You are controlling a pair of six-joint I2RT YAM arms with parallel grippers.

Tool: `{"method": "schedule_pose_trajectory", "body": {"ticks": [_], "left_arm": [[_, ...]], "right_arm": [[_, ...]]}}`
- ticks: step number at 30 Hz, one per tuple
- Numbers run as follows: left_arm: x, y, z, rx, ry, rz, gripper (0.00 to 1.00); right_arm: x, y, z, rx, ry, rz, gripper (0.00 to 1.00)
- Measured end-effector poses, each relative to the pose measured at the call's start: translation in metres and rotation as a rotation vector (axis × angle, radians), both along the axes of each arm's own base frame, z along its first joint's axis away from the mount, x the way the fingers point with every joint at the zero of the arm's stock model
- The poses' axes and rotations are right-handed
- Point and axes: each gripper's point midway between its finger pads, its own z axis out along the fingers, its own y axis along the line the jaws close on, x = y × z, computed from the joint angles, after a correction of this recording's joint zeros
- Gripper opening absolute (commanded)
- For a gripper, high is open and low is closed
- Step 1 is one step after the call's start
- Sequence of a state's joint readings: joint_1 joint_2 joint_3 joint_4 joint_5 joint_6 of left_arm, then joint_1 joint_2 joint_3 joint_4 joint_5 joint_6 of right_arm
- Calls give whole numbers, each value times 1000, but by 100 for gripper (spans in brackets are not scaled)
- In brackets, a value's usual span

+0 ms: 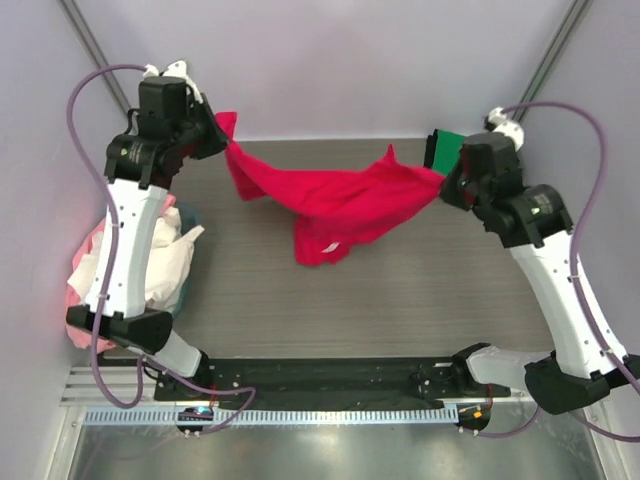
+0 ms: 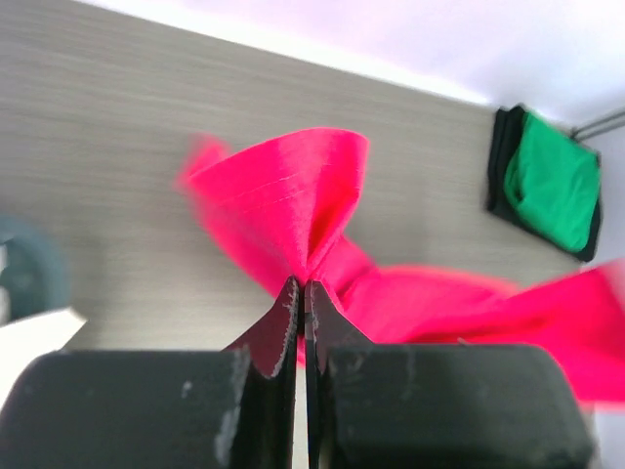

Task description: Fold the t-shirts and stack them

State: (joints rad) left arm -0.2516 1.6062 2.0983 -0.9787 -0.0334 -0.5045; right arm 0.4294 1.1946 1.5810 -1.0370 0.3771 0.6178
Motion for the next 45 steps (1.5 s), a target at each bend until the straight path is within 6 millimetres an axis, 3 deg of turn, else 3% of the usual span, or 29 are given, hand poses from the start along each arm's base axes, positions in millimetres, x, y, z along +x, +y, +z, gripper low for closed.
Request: {"method": "schedule_pose_trajectory", "body": {"ticks": [3, 6, 9, 14, 18, 22, 28, 33, 38, 42, 45], "left_arm": [[-30, 16, 4, 35, 16, 7, 0], [-47, 24, -14, 65, 80, 8, 0], [-57, 29, -42, 89, 166, 15, 0], [-81, 34, -93, 108, 293, 18, 0], [-105, 38, -105, 95, 317, 29, 0], [-125, 42, -70, 56, 200, 33, 0], [-161, 47, 14, -34, -58, 32, 0], [-201, 47, 72, -99, -269, -21, 0], [-240, 50, 117, -137, -453, -62, 0], [-234, 51, 144, -153, -510, -48, 0], [-197, 49, 144, -154, -453, -1, 0]], "right_arm": [[5, -21, 46, -31, -93, -34, 1], [-3, -36, 67, -69, -134, -60, 1], [-16, -51, 66, -112, -125, -90, 1], [-37, -68, 42, -169, -66, -122, 1], [-50, -78, 39, -191, -72, -141, 1], [-67, -88, 67, -182, -177, -145, 1], [-104, -96, 149, -112, -491, -98, 1], [-163, -113, 216, -71, -781, -72, 1], [-207, -127, 265, -74, -982, -68, 1], [-207, -133, 289, -104, -1018, -100, 1], [-169, -132, 304, -135, -966, -169, 1]]}}
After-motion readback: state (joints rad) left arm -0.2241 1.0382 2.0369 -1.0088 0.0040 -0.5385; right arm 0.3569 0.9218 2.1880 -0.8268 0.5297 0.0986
